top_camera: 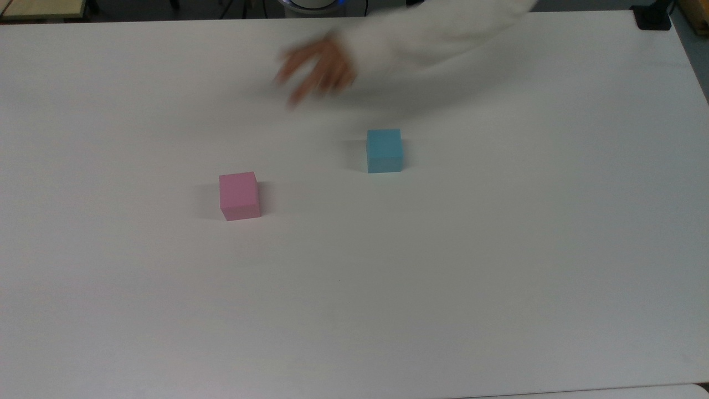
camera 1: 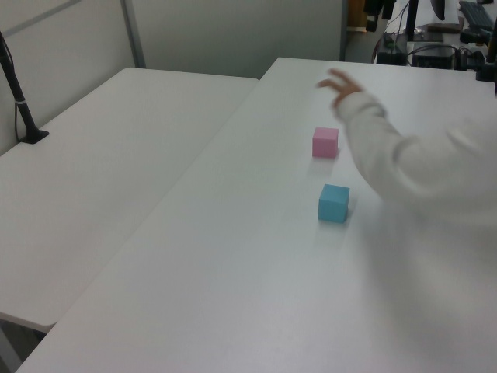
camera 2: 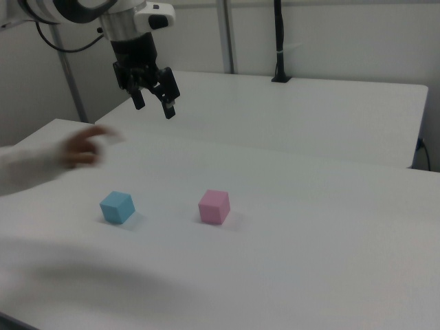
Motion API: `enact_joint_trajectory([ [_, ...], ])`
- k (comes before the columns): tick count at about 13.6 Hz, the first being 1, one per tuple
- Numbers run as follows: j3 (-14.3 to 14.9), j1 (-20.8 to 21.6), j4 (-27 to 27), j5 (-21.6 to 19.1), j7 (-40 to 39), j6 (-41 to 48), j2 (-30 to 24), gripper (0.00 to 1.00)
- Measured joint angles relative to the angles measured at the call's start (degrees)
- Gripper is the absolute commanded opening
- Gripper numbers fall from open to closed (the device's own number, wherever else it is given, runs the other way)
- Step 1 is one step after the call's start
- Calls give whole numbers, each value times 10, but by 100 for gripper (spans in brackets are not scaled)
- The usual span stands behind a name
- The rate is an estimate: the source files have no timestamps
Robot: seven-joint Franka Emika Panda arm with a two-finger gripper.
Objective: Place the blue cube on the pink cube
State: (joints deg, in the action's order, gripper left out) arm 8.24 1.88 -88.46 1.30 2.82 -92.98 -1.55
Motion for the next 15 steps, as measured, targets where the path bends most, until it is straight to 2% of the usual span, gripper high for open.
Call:
enact_joint_trajectory([
  [15,0,-1,0,0,0,-2,0,100],
])
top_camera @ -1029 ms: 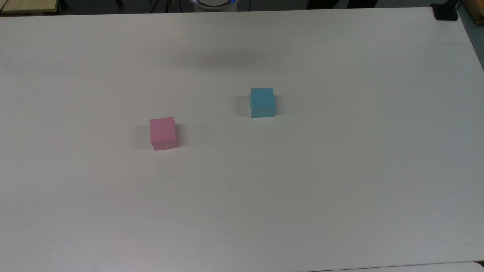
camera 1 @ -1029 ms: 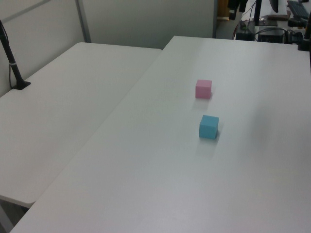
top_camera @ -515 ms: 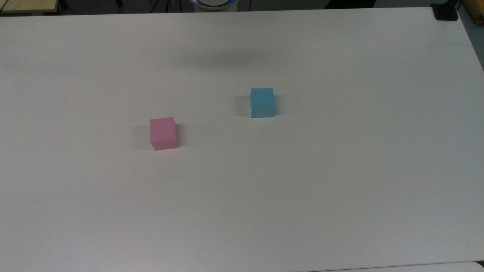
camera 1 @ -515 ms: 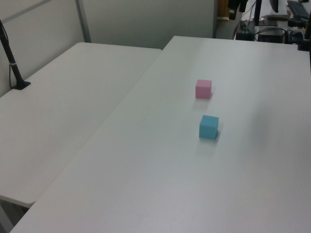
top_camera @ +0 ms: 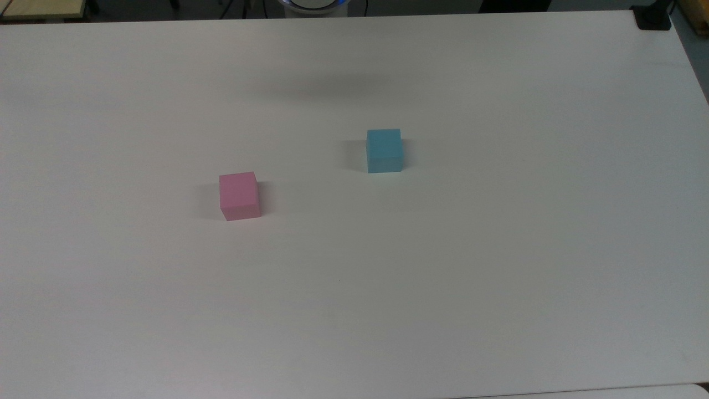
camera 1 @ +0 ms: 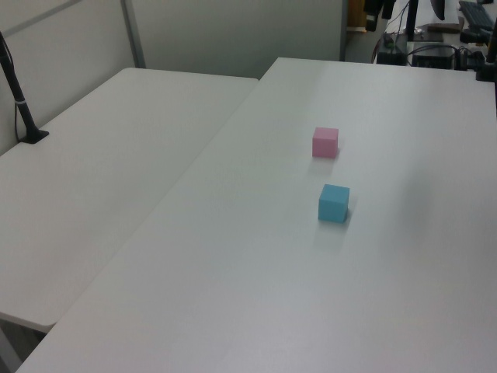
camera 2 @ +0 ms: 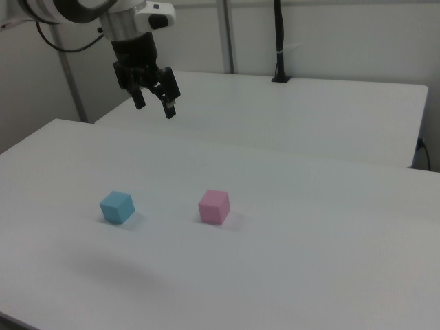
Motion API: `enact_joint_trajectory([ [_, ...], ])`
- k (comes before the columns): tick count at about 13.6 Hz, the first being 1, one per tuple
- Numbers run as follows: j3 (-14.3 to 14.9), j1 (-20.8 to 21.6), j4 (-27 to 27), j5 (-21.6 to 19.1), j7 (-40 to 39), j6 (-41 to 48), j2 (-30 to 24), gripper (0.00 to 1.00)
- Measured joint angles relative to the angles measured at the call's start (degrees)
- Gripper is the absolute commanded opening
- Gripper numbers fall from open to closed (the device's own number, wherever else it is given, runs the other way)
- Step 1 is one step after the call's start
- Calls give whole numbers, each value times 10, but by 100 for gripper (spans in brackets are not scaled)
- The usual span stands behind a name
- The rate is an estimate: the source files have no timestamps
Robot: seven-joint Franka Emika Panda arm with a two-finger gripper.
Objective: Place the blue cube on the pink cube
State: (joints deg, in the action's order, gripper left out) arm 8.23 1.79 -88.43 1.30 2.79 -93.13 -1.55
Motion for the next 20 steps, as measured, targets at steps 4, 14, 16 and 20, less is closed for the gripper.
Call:
enact_joint_trajectory([
  [4,0,0,0,0,-17,0,0,100],
  [14,-1,1,0,0,-28,0,0,100],
  [16,-1,2,0,0,-28,0,0,100],
  [20,-16,3,-1,34,-32,1,4,100],
])
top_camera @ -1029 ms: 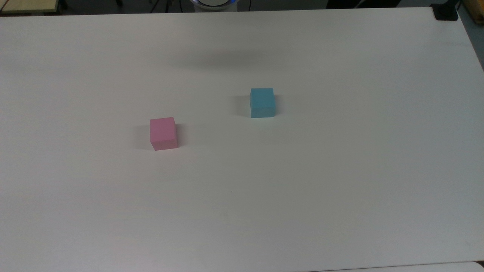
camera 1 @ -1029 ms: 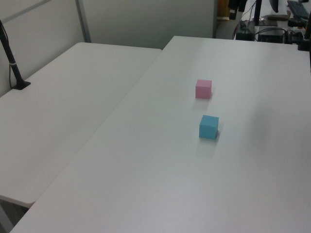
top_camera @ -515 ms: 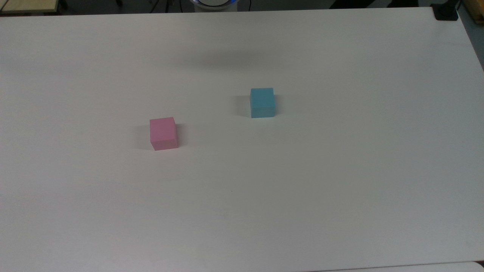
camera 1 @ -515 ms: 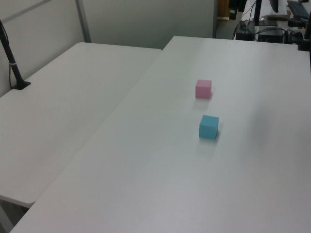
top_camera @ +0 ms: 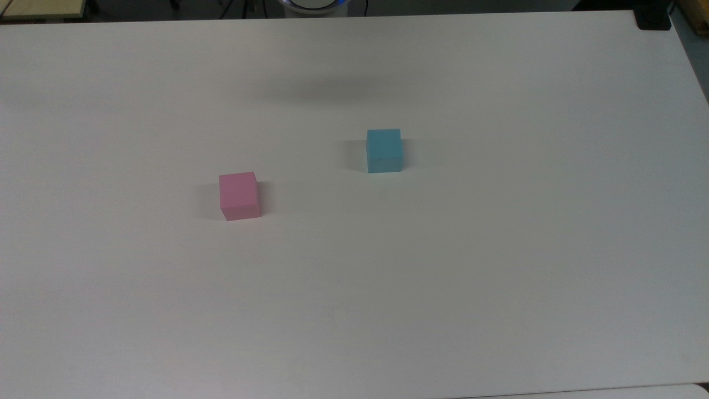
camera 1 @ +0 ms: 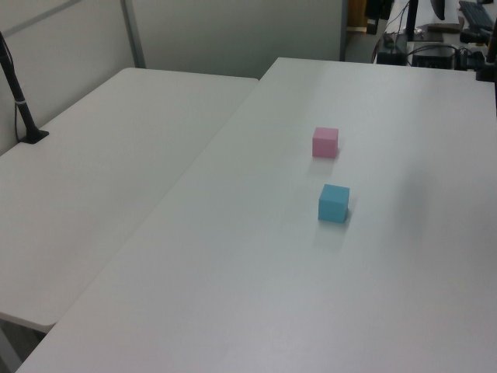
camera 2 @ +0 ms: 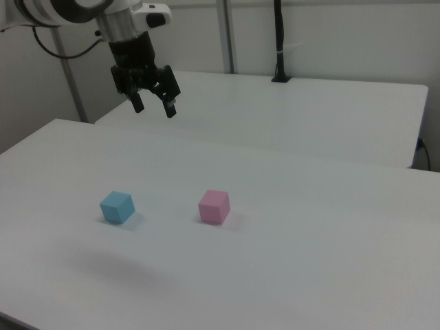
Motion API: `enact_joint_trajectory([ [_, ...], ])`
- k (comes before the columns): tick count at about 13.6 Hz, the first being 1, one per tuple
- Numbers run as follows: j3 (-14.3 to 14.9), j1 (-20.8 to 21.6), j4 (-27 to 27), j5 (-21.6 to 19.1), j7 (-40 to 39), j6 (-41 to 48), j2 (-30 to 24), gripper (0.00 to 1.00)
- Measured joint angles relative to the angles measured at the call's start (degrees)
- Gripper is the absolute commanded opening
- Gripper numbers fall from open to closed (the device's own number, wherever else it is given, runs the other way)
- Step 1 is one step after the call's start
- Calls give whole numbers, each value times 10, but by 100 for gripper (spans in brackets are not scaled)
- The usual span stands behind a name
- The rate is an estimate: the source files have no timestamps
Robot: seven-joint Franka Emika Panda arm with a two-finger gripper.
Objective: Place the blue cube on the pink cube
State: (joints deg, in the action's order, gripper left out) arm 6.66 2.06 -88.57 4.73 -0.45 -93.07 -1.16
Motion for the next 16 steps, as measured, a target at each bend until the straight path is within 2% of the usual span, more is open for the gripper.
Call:
enact_joint_trajectory([
  [7,-2,-4,0,2,-58,25,1,100],
  [12,-1,-5,0,3,-72,31,1,100],
  [16,-1,-5,0,3,-74,36,1,96],
])
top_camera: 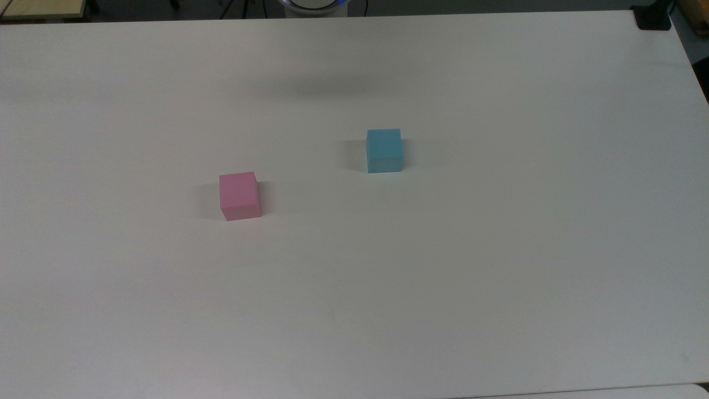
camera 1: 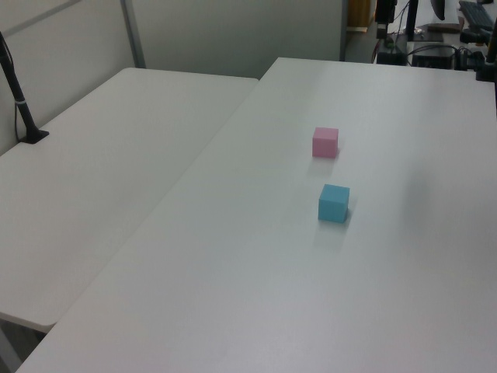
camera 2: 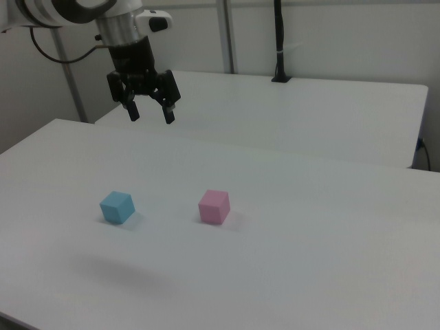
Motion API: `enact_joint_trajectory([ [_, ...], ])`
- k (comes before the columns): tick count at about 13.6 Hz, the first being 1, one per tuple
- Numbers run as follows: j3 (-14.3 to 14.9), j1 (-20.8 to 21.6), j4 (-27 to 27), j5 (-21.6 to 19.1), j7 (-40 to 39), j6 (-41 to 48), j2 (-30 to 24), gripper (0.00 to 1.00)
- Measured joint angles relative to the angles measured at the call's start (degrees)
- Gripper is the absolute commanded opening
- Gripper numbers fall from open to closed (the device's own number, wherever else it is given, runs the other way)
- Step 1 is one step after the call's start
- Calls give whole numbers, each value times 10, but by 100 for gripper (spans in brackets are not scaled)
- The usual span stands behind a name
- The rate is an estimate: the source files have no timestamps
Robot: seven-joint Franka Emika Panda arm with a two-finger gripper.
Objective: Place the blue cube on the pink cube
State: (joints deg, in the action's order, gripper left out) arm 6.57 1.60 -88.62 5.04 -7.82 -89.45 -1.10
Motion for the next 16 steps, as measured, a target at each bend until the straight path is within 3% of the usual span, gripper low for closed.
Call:
enact_joint_trajectory([
  [6,-18,3,-16,-6,-2,1,1,98],
  [10,-33,8,-41,-65,-15,-27,4,98],
  [13,-56,8,-76,-98,-33,-63,10,98],
  [16,-96,10,-131,-102,-33,-160,27,98],
])
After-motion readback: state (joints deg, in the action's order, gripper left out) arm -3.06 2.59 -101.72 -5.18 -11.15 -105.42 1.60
